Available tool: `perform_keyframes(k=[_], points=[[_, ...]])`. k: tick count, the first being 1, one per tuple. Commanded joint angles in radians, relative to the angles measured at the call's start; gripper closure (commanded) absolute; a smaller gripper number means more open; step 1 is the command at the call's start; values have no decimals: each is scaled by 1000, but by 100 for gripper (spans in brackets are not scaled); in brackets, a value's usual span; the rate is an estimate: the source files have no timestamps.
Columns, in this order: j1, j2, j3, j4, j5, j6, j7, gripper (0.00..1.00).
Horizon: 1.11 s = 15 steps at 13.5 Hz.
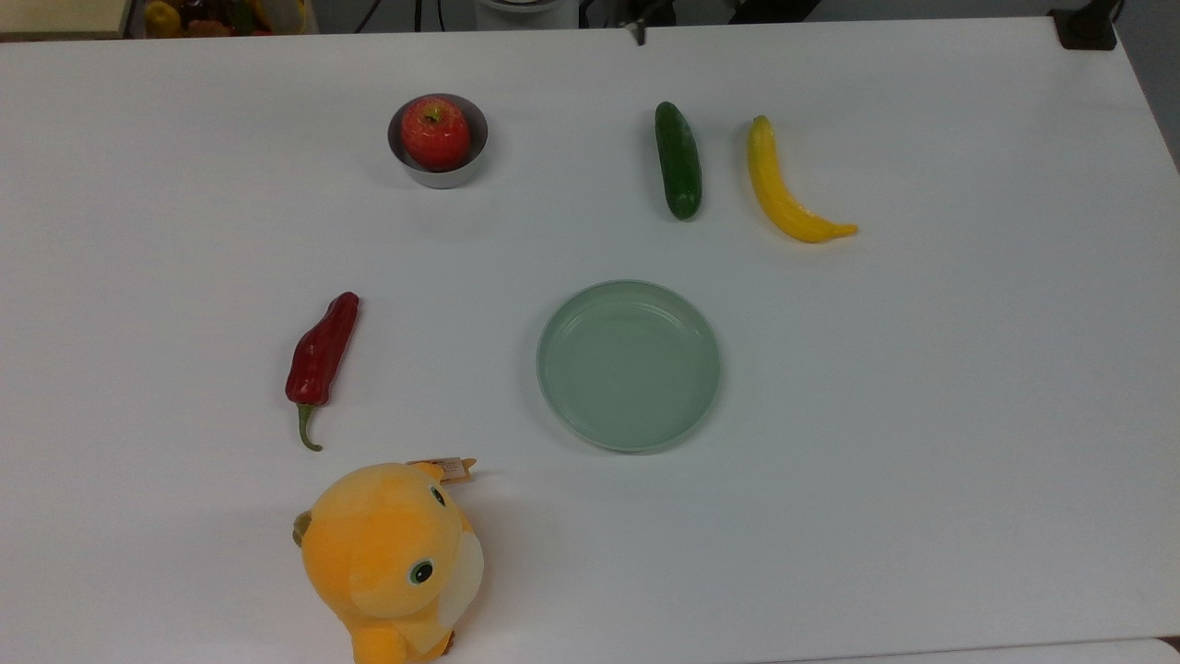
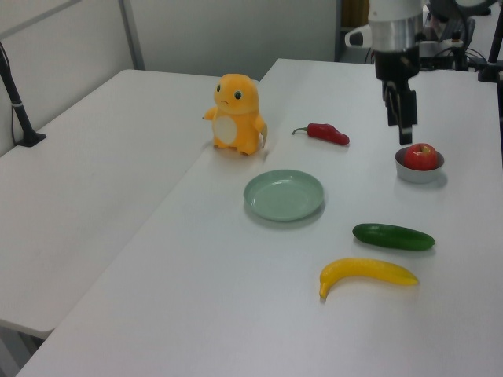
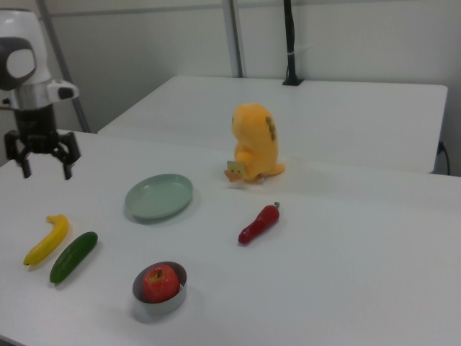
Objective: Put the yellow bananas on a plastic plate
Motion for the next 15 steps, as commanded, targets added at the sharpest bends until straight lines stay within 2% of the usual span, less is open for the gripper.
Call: perform_keyframes(k=[1,5,8,10,13,15], points=[[3,-39,99,-129,22,92,91,0],[29,-33,174,-309,22,385,235,0],[33,-19,187,-401,19,566,275,0],[43,7,188,-438,12,677,312,0],[45,76,188,-443,3,781,320,0],[45,130,188,-441,-52,835,370,0]])
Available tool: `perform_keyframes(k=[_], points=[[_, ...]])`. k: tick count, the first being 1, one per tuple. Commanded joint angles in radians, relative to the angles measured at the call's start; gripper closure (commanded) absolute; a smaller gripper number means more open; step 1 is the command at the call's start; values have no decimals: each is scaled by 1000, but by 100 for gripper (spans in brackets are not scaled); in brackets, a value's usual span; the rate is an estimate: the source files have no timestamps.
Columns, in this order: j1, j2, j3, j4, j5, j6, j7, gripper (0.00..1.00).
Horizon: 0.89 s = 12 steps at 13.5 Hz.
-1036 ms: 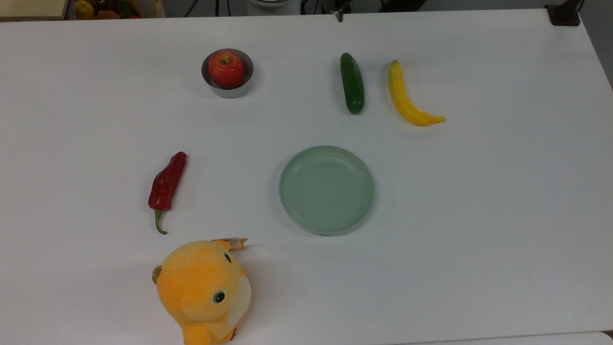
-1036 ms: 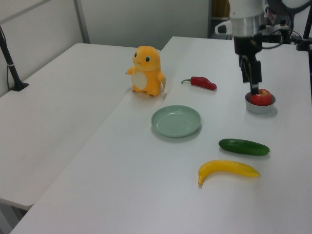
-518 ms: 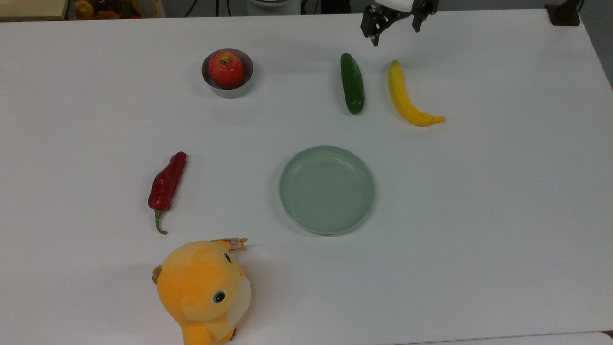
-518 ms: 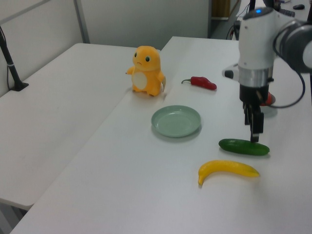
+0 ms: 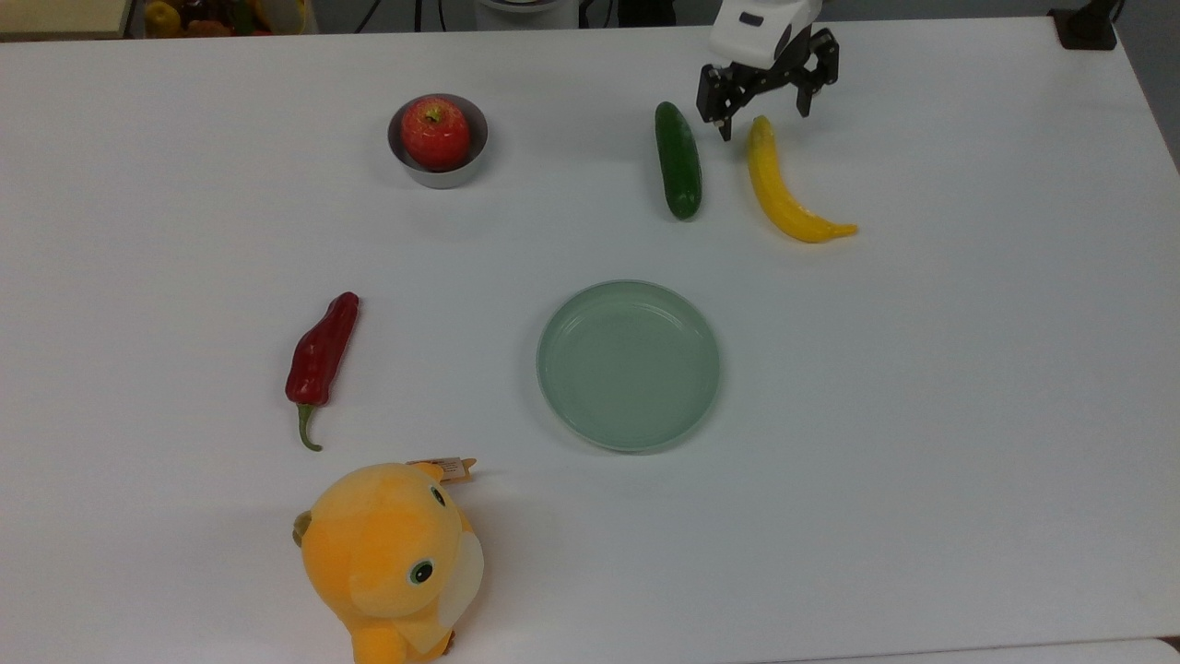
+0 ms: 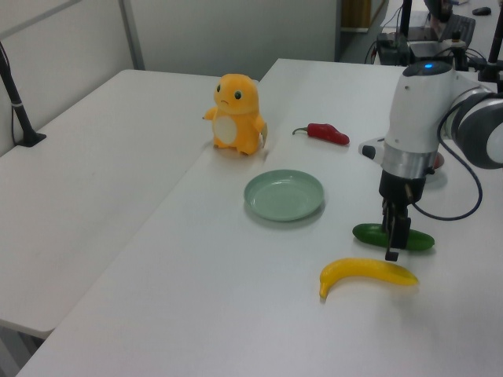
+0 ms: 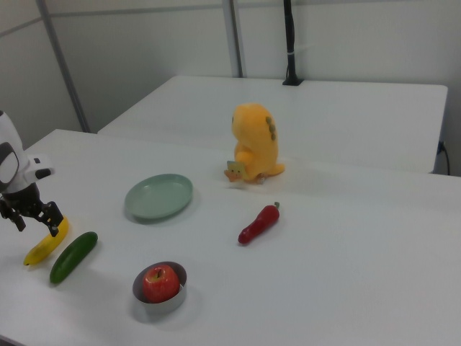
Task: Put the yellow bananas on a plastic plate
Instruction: 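Move the open gripper over the yellow banana and lower it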
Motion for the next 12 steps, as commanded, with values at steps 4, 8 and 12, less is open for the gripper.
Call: perform_keyframes(k=[4,8,12], points=[[14,138,-5,4,-192,130,181,3],[12,141,-5,6,-197,124,181,62],[5,140,-5,15,-197,119,181,98]])
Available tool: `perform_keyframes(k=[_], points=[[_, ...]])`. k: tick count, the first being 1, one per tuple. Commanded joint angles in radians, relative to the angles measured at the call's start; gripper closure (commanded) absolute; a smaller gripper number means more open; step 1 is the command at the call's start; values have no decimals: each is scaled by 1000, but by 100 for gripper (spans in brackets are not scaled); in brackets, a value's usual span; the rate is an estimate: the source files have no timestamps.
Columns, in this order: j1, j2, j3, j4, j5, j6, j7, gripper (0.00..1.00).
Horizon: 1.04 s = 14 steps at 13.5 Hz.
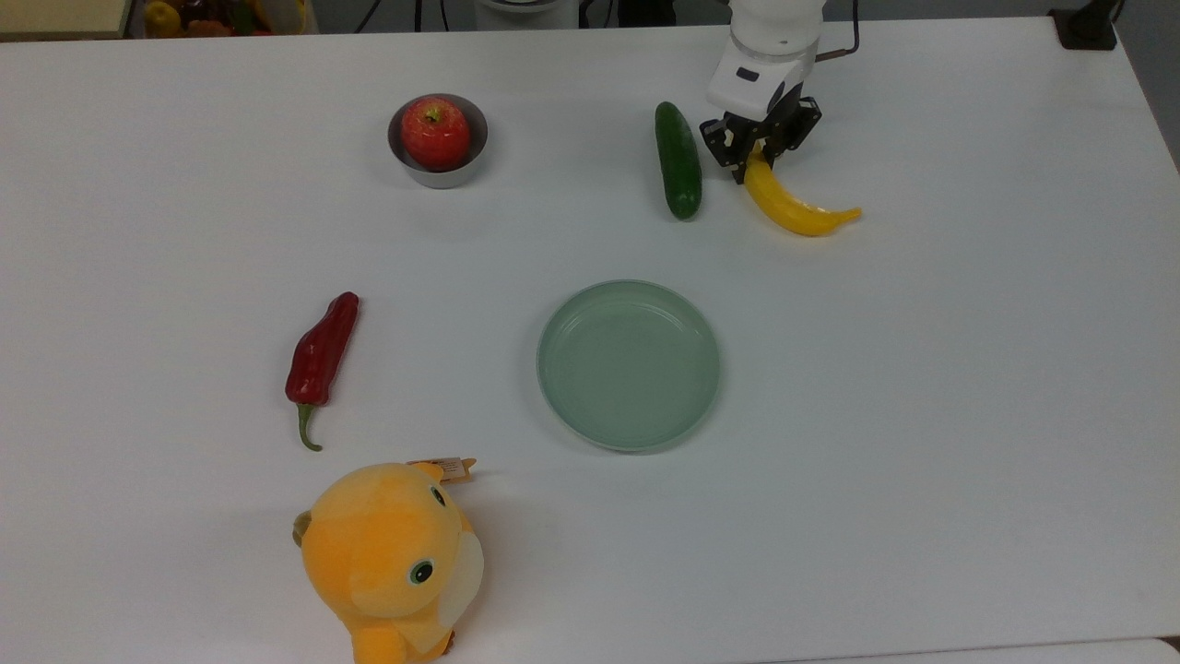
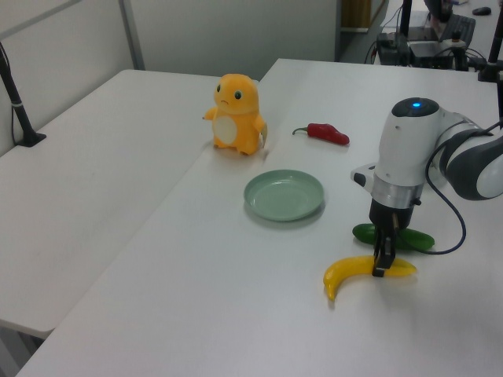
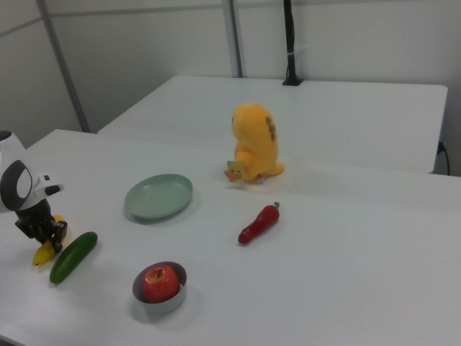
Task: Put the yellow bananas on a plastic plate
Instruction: 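Close the gripper on the yellow banana and lift it, then carry the held banana over the green plate and lower it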
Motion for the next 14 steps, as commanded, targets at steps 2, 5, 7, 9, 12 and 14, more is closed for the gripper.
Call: perform_keyframes(k=[2,5,7,9,12,14], points=[[3,0,-4,8,-20,6,29,98],[-2,-26,-4,19,-13,-31,53,98],[-23,-31,-12,118,-10,-155,50,98],[-41,-25,-50,245,0,-301,47,98],[-40,-16,-133,382,1,-422,-23,98],[-38,-10,-188,442,6,-459,-95,98]])
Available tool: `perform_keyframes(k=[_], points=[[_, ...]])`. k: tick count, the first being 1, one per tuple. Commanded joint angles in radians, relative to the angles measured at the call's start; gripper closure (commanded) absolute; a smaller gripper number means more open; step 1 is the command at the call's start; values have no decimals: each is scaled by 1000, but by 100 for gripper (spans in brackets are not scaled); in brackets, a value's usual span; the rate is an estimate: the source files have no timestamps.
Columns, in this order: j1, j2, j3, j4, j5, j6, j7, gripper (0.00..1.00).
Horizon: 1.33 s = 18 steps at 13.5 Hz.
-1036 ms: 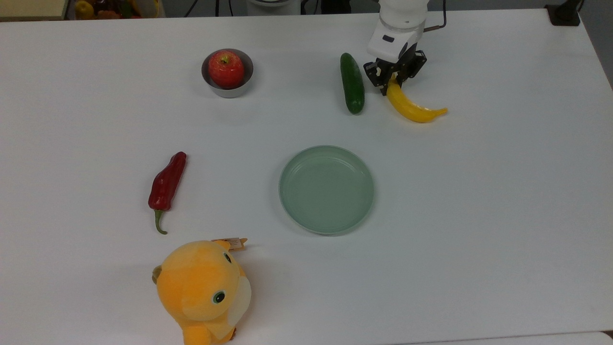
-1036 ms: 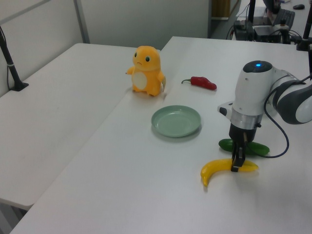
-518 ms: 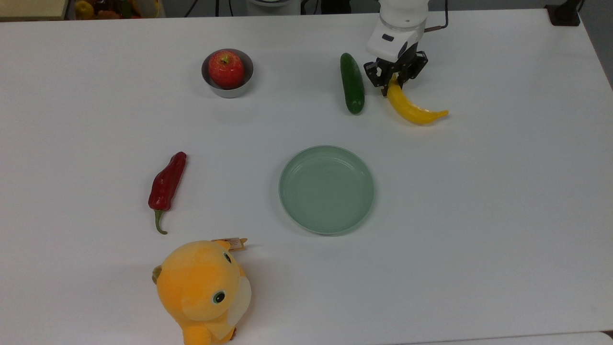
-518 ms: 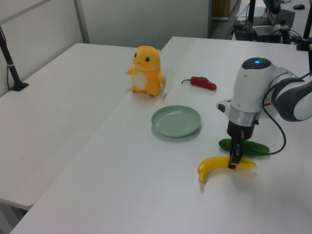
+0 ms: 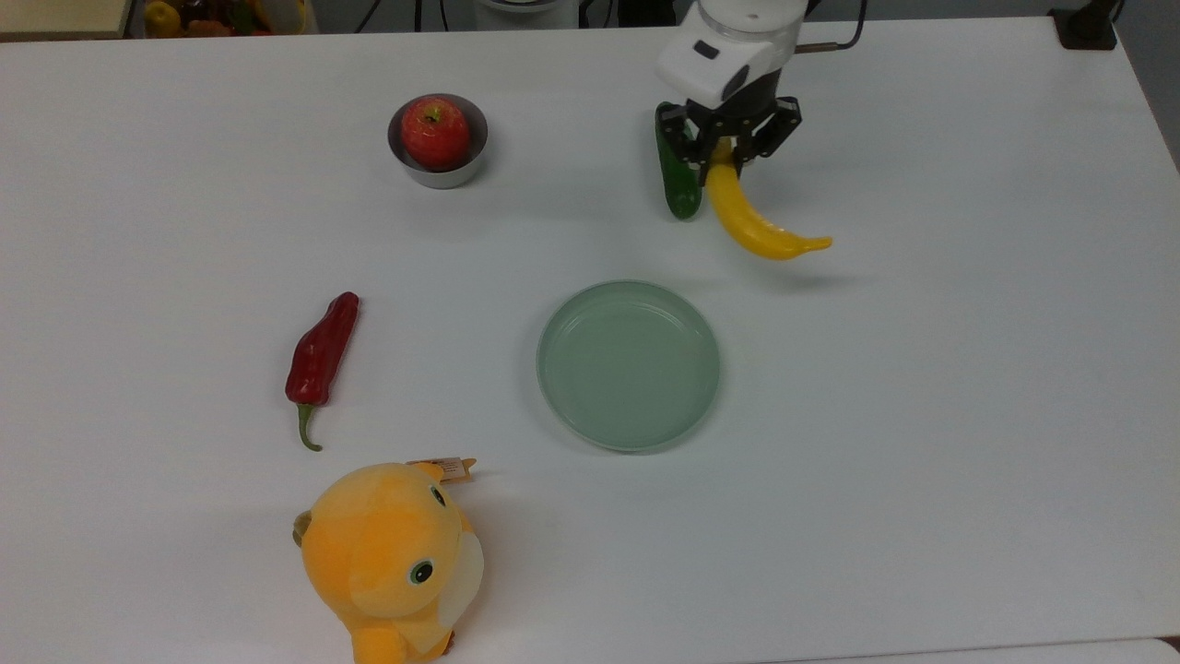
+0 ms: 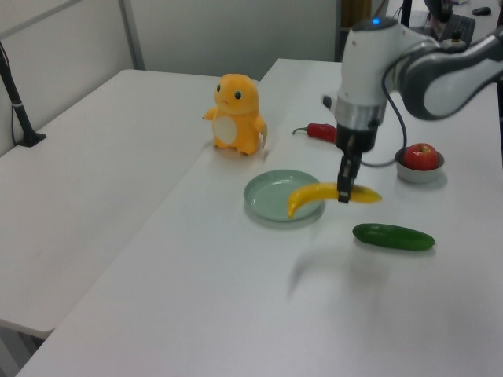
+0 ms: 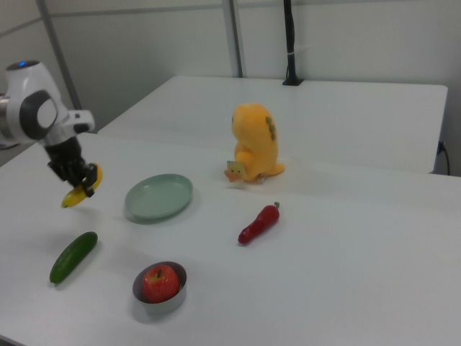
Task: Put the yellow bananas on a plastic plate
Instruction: 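Carry the held banana over the green plate and lower it, then open the gripper to release the banana and raise away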
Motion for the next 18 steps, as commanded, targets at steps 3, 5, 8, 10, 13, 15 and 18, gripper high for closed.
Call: perform_keyframes(k=[3,5,8,10,13,15,18], points=[[11,102,-164,222,21,-76,-215,98],[14,163,-210,237,16,-33,-300,98],[11,229,-221,230,16,106,-319,98],[2,264,-221,228,16,201,-319,98],[3,321,-221,219,7,290,-319,98],[4,344,-221,219,7,324,-319,91],[-3,348,-221,216,13,343,-316,53]])
